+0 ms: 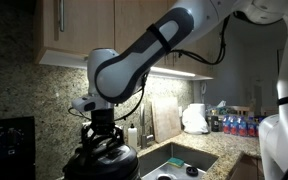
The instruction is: Open the lid of the pressure cooker.
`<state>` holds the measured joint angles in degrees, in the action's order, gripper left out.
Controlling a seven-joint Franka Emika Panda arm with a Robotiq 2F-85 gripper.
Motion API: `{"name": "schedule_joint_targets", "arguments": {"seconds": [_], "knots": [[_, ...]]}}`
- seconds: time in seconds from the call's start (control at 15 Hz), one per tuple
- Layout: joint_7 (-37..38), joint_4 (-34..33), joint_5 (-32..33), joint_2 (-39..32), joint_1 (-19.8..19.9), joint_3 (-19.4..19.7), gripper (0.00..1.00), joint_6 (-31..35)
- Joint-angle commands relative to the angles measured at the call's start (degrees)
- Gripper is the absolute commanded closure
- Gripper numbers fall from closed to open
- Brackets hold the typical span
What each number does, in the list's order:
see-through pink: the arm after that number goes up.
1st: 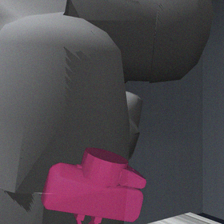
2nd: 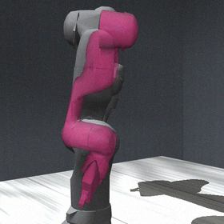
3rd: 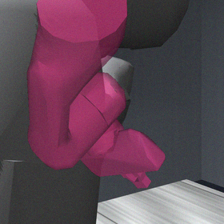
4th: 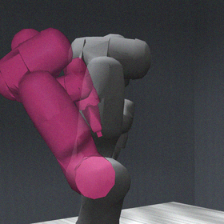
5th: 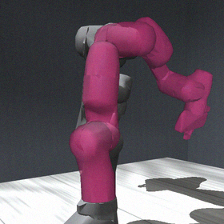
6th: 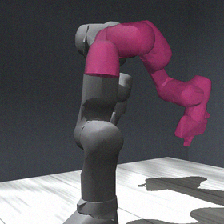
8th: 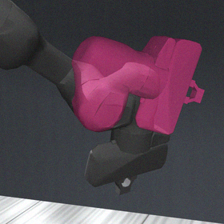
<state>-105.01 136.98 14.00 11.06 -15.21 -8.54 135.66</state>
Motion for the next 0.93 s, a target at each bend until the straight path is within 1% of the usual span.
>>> {"name": "schedule_joint_targets", "arguments": {"seconds": [0.0,0.2,0.33,0.87], "knots": [[-5.3,2.2,4.0,2.9,1.2,0.5,0.86,1.5],[-12.3,0.7,4.7,2.6,0.8,0.9,0.86,-1.8],[-16.2,0.0,5.3,2.5,1.1,1.1,0.86,-2.8],[-32.8,-0.5,5.3,1.3,1.8,3.1,0.86,1.3]]}}
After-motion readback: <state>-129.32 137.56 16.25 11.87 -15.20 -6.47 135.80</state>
